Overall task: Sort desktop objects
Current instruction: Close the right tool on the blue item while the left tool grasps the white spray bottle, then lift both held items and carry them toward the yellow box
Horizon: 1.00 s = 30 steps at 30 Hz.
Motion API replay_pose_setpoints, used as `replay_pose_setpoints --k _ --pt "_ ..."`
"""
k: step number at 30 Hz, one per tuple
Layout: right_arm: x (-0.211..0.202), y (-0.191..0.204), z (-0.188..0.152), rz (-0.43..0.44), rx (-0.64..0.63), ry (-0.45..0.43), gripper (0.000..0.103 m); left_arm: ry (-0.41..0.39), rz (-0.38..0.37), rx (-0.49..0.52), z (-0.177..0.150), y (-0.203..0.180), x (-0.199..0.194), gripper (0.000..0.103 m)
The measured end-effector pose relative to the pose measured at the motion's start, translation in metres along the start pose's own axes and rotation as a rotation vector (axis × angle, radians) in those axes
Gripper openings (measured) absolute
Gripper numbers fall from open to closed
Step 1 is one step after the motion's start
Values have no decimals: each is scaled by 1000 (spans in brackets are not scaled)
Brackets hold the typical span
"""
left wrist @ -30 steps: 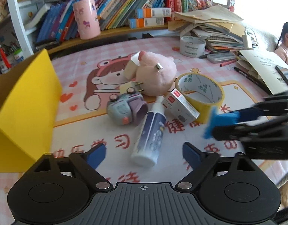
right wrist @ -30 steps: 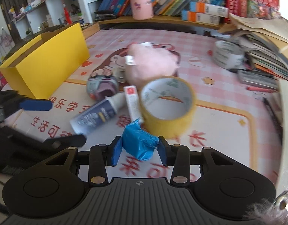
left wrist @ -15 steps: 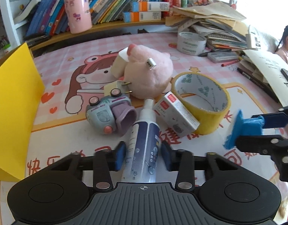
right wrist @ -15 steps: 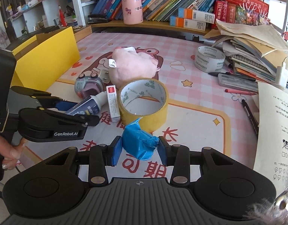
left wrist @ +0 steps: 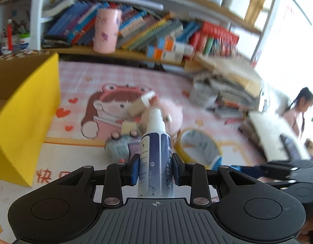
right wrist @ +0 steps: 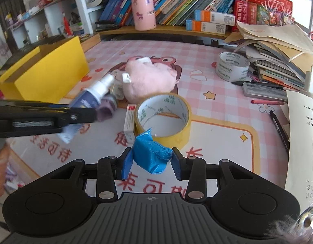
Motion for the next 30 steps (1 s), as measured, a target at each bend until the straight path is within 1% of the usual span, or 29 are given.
replay_pose_setpoints --k 3,6,9,12,19,25,30 --pt "-6 7 6 -1 35 -33 37 -34 -10 -13 3 11 -20 31" --pt "-12 19 7 -25 26 -66 37 -30 -7 4 -2 19 -35 31" --pt "-15 32 6 -38 41 -80 37 -20 -10 21 -9 27 -45 31" --pt "-17 46 4 -40 49 -90 37 -38 -7 32 -12 37 -59 31" --pt "-30 86 -5 -58 22 -136 37 -56 -29 47 -19 59 -88 31" --pt "-40 105 -15 -83 68 -161 37 -68 -54 89 -32 68 -109 31" --pt "-44 126 -29 -87 91 -163 37 -78 -55 100 -50 81 -128 31"
Point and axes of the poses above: each gripper's, at about its wrist camera, not at the fingertips, and x roughly the way its jaws point, y to its left, z to its top, the point moved 7 cm from there along x, roughly the way its jaws point, and after that the axes turned 7 degrees about x, right-handed, at the moved point
